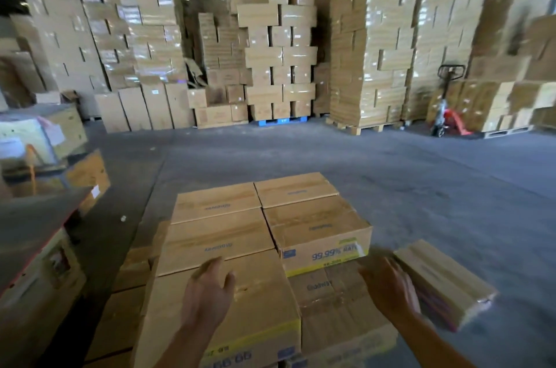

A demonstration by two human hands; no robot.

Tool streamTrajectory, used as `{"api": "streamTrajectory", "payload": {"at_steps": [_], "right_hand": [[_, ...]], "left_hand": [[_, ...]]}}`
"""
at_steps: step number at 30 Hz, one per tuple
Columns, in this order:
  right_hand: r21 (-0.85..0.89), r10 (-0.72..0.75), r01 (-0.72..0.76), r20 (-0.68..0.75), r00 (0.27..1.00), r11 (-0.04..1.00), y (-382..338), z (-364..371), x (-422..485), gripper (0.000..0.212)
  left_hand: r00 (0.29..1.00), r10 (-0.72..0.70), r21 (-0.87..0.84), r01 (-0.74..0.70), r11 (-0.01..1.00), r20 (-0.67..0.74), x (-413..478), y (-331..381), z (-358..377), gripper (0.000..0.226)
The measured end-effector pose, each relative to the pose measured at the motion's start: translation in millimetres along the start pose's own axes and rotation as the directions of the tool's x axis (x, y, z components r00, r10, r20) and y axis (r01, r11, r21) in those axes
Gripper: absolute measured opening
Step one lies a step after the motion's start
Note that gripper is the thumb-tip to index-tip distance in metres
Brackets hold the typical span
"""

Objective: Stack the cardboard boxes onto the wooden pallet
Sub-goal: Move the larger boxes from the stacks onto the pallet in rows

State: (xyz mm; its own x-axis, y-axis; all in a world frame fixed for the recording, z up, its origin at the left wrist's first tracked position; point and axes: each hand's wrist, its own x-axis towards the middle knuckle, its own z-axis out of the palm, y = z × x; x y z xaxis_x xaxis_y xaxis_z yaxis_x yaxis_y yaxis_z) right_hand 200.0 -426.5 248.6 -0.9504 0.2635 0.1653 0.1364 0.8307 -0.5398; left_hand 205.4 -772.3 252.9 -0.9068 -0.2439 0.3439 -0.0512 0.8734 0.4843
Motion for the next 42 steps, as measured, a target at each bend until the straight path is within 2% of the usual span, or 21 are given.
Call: {"api": "streamTrajectory", "payload": {"at_steps": [3,7,10,14,21,30,34,36,39,42], "right_hand": [[0.037,0.056,-0.053,-0.072,0.996,0.998,38,-35,14,0.027],[0.013,0.164,-0.164,-0.113,0.980,0.986,110,-78,44,0.047],[-0.005,0.223,-0.228,-0.190,0.956,0.974,174,-115,74,0.058],[-0.067,0.266,-0.291,-0.253,0.930,0.955,266,-168,122,0.058],[-0.063,0.394,-0.422,-0.251,0.884,0.905,397,-210,198,0.062],[-0.032,0.495,-0.508,-0.174,0.851,0.861,489,-156,311,0.062],[-0.034,0.591,-0.601,-0.142,0.794,0.798,541,-110,377,0.066],[-0.047,0.657,-0.666,-0.129,0.743,0.744,571,-82,417,0.068],[-0.065,0.775,-0.780,-0.091,0.626,0.622,615,-36,480,0.071],[-0.102,0.868,-0.863,0.018,0.497,0.496,642,13,530,0.073]], "left_hand": [[0.993,0.116,-0.042,-0.116,0.992,0.002,15,59,26,0.044],[0.966,0.253,-0.091,-0.248,0.965,0.050,35,161,83,0.050],[0.907,0.410,-0.133,-0.397,0.908,0.096,48,252,140,0.053],[0.837,0.531,-0.266,-0.486,0.833,0.132,56,374,219,0.060],[0.707,0.687,-0.184,-0.662,0.726,0.169,62,513,324,0.047],[0.675,0.665,-0.208,-0.635,0.744,0.320,137,581,476,0.052],[0.613,0.681,-0.228,-0.653,0.722,0.400,191,608,581,0.052],[0.584,0.679,-0.249,-0.648,0.720,0.444,223,622,650,0.054],[0.560,0.654,-0.347,-0.562,0.751,0.509,266,637,762,0.061],[0.471,0.582,-0.347,-0.496,0.796,0.662,295,630,858,0.067]]}}
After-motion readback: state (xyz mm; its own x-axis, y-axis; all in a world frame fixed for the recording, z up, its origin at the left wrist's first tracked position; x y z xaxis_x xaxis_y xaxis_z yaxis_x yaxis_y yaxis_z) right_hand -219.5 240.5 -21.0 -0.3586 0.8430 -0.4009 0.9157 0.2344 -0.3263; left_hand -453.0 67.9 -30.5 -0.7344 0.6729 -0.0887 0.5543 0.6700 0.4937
